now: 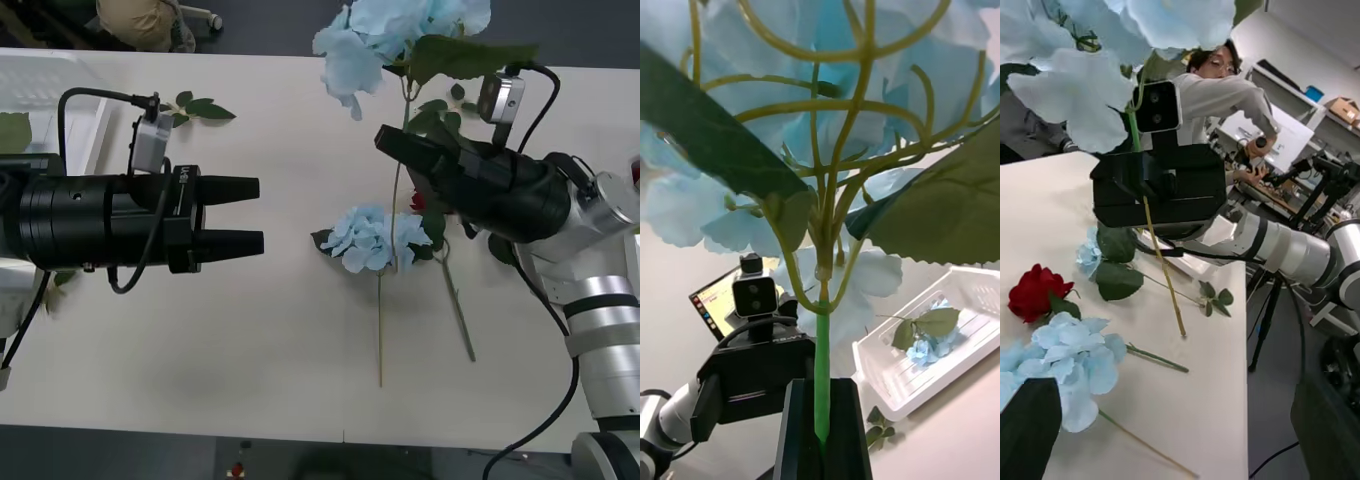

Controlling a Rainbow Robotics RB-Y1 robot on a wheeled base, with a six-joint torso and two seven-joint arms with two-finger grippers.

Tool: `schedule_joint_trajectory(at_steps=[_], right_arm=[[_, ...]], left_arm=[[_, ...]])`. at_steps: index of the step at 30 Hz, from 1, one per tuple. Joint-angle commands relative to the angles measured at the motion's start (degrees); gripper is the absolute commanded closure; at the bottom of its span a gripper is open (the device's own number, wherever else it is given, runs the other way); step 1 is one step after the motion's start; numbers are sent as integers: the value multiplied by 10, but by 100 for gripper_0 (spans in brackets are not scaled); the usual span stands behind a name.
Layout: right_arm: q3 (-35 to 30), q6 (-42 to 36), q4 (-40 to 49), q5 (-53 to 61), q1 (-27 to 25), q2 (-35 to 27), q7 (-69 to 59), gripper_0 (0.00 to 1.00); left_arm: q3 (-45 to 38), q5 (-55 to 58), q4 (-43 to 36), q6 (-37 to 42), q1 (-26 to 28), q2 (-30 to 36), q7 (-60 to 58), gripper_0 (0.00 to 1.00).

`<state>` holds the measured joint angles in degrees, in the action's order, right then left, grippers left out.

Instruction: Put the red flowers into the right box and the blue flowers into the left box

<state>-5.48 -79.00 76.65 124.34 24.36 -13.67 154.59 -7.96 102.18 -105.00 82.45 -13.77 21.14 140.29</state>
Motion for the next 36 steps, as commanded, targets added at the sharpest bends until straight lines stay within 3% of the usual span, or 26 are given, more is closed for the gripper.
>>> schedule_joint_trajectory(at_steps=[1, 9, 19, 32, 33, 36], right_arm=[[18, 6, 18, 9, 13, 5, 4, 100], [30, 13, 18, 8, 14, 5, 4, 100], [29, 15, 18, 8, 14, 4, 4, 100], [29, 15, 18, 9, 17, 4, 4, 100], [30, 15, 18, 9, 17, 5, 4, 100], [29, 17, 18, 9, 17, 5, 4, 100]], left_arm=[[26, 15, 42, -22, -9, 2, -27, 11], [102, 19, 98, -92, -9, -22, -20, 11], [216, 18, 102, -214, -20, -28, -19, 11], [286, 19, 102, -281, -62, -29, -20, 11], [287, 19, 102, -281, -63, -29, -20, 14], [286, 19, 103, -282, -63, -29, -20, 62]])
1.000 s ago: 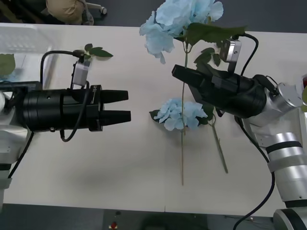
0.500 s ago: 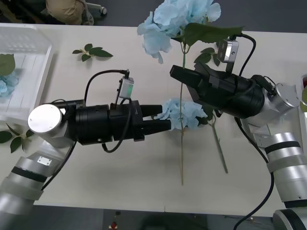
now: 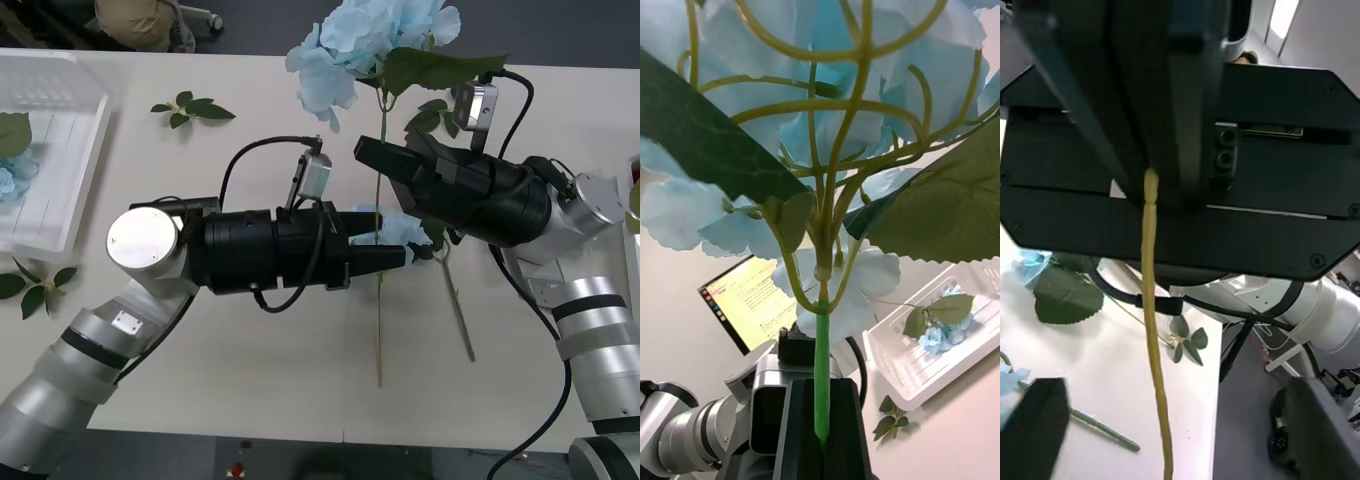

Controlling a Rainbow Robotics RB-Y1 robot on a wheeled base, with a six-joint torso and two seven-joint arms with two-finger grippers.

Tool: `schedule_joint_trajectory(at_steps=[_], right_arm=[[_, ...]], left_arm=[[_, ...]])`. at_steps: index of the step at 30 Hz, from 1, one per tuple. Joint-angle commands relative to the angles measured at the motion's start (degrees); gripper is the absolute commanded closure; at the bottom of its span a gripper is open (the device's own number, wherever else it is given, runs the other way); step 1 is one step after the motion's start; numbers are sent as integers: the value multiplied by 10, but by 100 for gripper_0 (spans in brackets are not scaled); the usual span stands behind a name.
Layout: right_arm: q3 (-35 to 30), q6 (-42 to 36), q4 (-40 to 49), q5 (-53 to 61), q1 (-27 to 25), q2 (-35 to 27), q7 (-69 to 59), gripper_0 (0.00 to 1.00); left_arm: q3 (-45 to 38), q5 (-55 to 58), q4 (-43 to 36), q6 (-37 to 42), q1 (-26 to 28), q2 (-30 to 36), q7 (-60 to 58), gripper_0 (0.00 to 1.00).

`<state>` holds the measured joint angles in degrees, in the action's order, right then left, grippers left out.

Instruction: Put the red flowers into the right box and the blue flowers into the left box

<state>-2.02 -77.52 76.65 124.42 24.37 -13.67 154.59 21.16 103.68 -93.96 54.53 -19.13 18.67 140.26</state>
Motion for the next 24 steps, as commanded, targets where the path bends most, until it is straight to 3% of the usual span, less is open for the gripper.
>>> schedule_joint_trajectory(at_steps=[1, 2, 21, 22, 23, 24], right_arm=[[-5, 3, 18, 8, 17, 5, 4, 100], [-5, 3, 17, 8, 18, 5, 4, 100], [-5, 8, 17, 8, 20, 5, 4, 100], [-5, 9, 18, 8, 20, 5, 4, 92], [-5, 10, 18, 7, 21, 4, 4, 56], [-5, 11, 17, 7, 22, 4, 4, 41]], left_arm=[[-4, 4, -8, -3, -9, -5, -19, 86], [-3, 4, -8, -6, -9, -4, -20, 100], [-2, 13, -8, -26, -12, -4, -21, 100], [-2, 14, -7, -26, -12, -4, -20, 100], [-2, 16, -8, -29, -12, -3, -19, 100], [-2, 18, -8, -29, -13, -2, -19, 100]])
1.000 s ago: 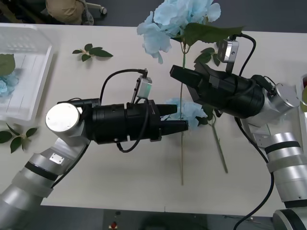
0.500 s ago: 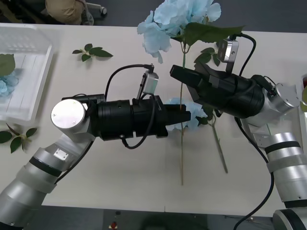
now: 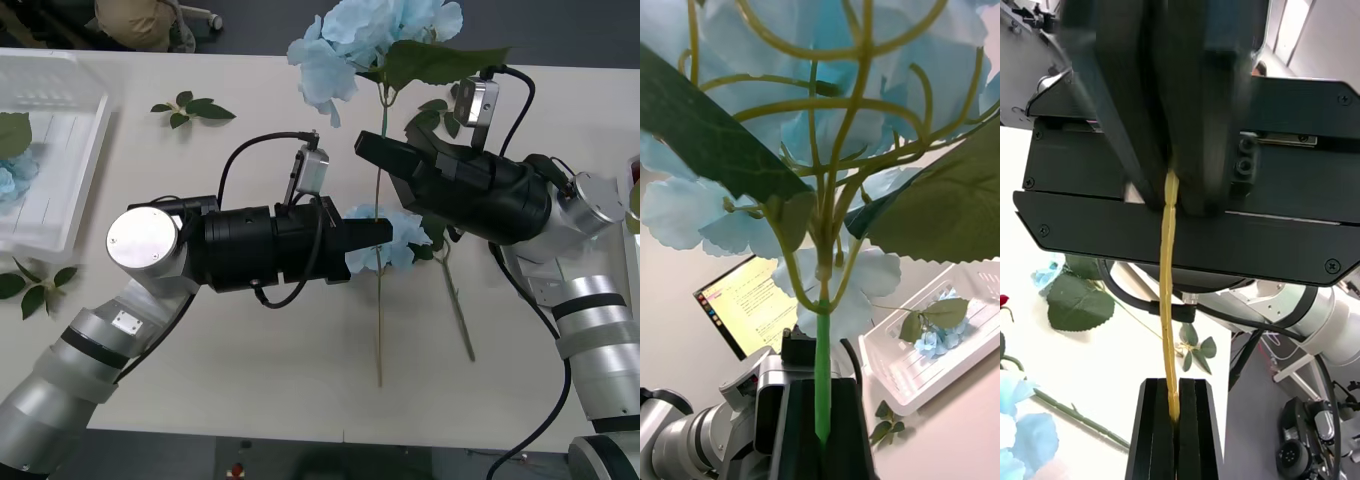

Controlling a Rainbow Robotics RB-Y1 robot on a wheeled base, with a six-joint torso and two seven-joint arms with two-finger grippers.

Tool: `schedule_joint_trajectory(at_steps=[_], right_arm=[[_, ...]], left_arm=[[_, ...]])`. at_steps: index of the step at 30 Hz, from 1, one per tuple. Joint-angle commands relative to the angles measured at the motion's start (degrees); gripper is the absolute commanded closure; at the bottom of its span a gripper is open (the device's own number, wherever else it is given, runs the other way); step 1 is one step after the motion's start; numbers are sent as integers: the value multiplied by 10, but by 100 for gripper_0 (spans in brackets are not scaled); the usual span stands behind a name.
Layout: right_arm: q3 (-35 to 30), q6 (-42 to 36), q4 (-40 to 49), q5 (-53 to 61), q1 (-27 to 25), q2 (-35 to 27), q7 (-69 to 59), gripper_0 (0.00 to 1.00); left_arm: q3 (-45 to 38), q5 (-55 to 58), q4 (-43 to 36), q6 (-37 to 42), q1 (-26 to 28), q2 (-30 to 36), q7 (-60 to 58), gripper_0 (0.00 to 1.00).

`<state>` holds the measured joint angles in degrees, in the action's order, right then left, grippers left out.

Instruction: Put the red flowers into the right box and the blue flowers into the left box

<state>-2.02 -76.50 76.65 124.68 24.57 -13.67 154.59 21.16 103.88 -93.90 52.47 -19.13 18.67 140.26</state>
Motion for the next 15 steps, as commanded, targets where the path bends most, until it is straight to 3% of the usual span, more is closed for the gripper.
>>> schedule_joint_trajectory(at_steps=[1, 4, 7, 15], right_arm=[[-5, 0, 18, 5, 21, 4, 4, 24], [-5, 2, 17, 2, 22, 4, 4, 10], [-6, 3, 17, 3, 22, 4, 4, 6], [-6, 3, 18, 1, 22, 0, 4, 4]], left_arm=[[-3, 19, -8, -9, -13, -1, -19, 100], [-11, 26, -8, -9, -13, 8, -17, 100], [-21, 29, -11, -5, -20, 37, -16, 100], [-49, 69, -17, 20, -27, 193, -17, 100]])
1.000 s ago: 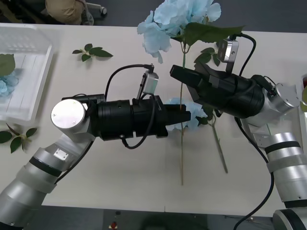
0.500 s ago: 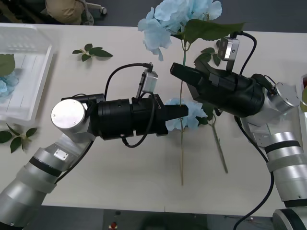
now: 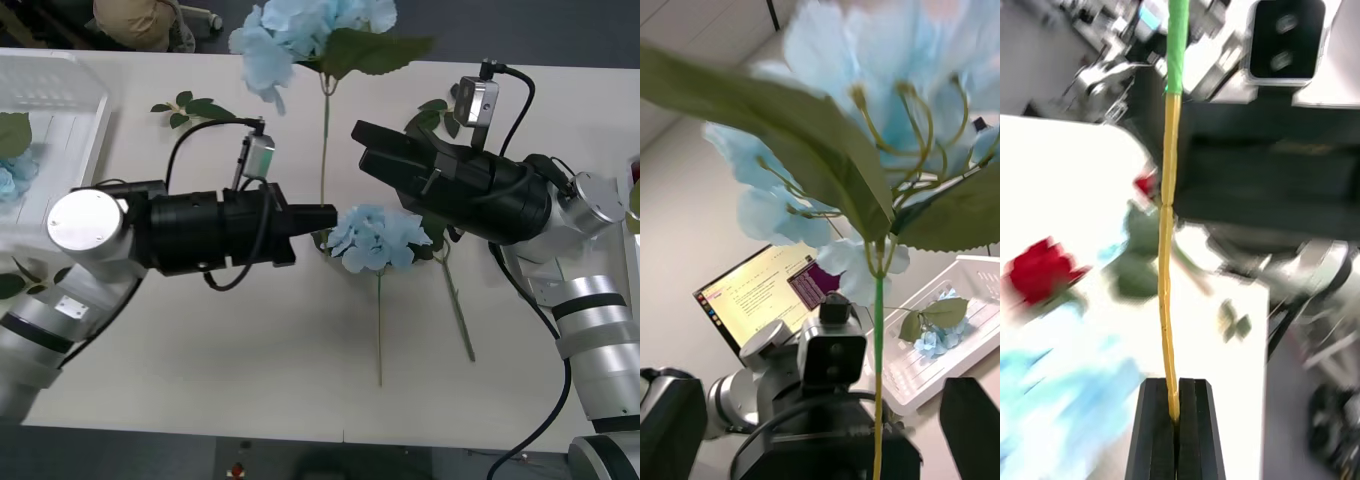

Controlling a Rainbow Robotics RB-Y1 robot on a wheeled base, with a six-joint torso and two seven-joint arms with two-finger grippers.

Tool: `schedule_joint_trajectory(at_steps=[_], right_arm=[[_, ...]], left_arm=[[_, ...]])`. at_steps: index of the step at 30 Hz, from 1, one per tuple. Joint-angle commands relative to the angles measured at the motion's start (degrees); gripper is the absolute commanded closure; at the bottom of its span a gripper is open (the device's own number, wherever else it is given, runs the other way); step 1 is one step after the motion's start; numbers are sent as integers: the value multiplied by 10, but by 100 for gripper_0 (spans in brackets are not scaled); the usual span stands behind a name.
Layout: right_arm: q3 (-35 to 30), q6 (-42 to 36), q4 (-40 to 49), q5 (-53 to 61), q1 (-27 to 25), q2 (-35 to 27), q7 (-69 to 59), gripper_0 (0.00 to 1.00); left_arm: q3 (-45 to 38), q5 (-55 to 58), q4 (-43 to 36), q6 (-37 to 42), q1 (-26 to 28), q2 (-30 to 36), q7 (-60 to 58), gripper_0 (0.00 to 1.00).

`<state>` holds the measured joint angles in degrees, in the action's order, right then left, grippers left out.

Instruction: Put the red flowers into the right box and the blue flowers into the left box

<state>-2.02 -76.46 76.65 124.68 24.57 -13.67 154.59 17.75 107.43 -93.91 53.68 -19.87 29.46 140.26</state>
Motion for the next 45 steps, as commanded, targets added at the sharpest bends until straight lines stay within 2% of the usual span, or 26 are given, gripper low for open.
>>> schedule_joint_trajectory(at_steps=[1, 5, 6, 8, 10, 13, 18, 26, 35, 45], right_arm=[[-7, 2, 18, -10, 25, -6, 4, 3], [-6, 5, 17, -33, 33, -33, 4, 3], [-6, 5, 17, -33, 33, -33, 4, 3], [0, 1, 18, -55, 40, -76, 4, 3], [13, 0, 22, -68, 43, -112, 4, 4], [62, 12, 38, -75, 44, -197, 4, 3], [142, 31, 69, -70, 38, -320, -184, 3], [155, 24, 76, -78, 16, -417, -417, 3], [139, 28, 77, -202, 16, -432, -662, 3], [142, 25, 105, -398, 28, -423, -938, 3]], left_arm=[[-16, 59, -17, 8, -19, 124, -17, 100], [-18, 117, -17, 7, -19, 247, -17, 100], [-18, 117, -17, 7, -19, 247, -17, 100], [-26, 144, -8, 3, -19, 336, -17, 100], [-35, 155, 9, 3, -19, 372, -17, 100], [-54, 154, 65, 3, -19, 413, -17, 100], [-90, 118, 160, 3, -20, 423, -5, 100], [-102, 33, 244, 2, -21, 456, -2, 100], [-102, -58, 346, 0, -21, 458, -7, 100], [-102, -149, 410, -70, -21, 454, -11, 100]])
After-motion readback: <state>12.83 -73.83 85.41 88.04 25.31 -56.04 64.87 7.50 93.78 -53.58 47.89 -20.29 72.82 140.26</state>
